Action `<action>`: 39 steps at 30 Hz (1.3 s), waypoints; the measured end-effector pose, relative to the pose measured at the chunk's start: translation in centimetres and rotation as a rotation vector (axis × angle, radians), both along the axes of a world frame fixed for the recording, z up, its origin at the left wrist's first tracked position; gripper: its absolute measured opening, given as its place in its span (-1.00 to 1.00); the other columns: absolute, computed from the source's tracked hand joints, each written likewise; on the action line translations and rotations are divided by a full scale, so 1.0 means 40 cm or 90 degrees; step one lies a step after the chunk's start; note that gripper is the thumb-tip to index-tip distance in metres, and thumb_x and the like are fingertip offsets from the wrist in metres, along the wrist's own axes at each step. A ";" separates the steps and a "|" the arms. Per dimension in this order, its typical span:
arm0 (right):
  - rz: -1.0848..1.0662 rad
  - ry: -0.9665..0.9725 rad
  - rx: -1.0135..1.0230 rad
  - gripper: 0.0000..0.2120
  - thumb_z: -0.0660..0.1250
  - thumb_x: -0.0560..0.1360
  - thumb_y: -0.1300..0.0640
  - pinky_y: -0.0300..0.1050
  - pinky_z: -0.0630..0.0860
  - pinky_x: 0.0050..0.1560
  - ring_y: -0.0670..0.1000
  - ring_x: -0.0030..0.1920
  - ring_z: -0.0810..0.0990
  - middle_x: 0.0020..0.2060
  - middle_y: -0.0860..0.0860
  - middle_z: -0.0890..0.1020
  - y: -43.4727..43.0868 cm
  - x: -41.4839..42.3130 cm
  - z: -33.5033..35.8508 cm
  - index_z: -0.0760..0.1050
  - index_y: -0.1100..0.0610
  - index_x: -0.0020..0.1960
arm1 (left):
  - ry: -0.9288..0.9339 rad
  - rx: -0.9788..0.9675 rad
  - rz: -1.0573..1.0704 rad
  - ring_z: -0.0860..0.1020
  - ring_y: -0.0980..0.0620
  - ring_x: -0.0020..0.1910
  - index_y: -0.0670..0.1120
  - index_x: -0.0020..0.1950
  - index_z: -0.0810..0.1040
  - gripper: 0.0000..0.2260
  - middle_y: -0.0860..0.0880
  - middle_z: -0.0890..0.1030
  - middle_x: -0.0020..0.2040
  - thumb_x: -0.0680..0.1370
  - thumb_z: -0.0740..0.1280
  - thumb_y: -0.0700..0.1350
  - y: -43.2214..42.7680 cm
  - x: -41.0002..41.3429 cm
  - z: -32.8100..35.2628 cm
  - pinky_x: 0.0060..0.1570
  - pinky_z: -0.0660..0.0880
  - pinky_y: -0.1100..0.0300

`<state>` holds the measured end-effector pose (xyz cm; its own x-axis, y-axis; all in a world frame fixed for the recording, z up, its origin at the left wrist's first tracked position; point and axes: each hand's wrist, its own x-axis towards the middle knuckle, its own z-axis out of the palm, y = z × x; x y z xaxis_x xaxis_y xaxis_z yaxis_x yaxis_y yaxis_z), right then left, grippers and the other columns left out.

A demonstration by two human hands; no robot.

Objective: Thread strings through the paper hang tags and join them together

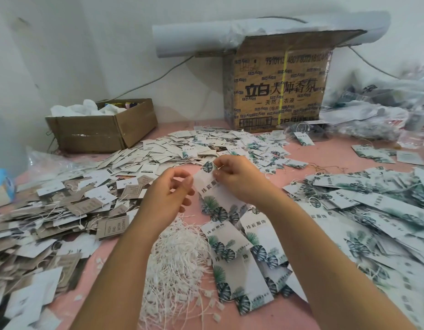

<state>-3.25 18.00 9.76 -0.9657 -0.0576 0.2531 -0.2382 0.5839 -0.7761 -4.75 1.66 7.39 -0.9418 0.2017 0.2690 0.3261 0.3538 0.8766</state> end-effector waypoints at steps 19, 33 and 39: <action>0.032 -0.325 0.453 -0.69 0.13 0.54 0.22 -0.22 0.20 -0.45 -0.05 -0.43 0.27 -0.42 0.00 0.36 0.040 -0.007 -0.025 0.28 0.15 -0.38 | 0.011 -0.561 0.090 0.54 0.03 -0.03 0.10 0.02 0.59 -0.82 0.07 0.58 -0.03 0.55 0.28 -0.16 -0.039 -0.048 -0.126 -0.03 0.53 0.11; 0.020 -0.244 0.363 -0.74 0.14 0.51 0.25 -0.14 0.42 -0.22 0.06 -0.24 0.49 -0.16 0.20 0.62 0.022 -0.012 -0.029 0.56 0.34 0.01 | 0.010 -0.387 0.044 0.51 0.13 -0.17 0.02 -0.16 0.45 -0.87 0.09 0.56 -0.15 0.57 0.27 -0.16 -0.040 -0.050 -0.114 -0.22 0.41 0.22; 0.047 -0.125 0.313 -0.77 0.20 0.52 0.20 -0.07 0.52 -0.07 0.09 -0.07 0.57 0.00 0.13 0.63 -0.009 -0.010 -0.038 0.54 0.22 0.11 | 0.009 -0.209 -0.020 0.57 0.03 -0.29 0.03 -0.16 0.46 -0.87 0.07 0.62 -0.34 0.57 0.28 -0.15 -0.018 -0.031 -0.075 -0.22 0.44 0.14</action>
<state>-3.66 17.63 8.24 -0.9811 -0.1934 -0.0061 -0.1701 0.8771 -0.4491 -5.99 0.93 4.41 -0.9305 0.3086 0.1973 0.3522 0.6058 0.7134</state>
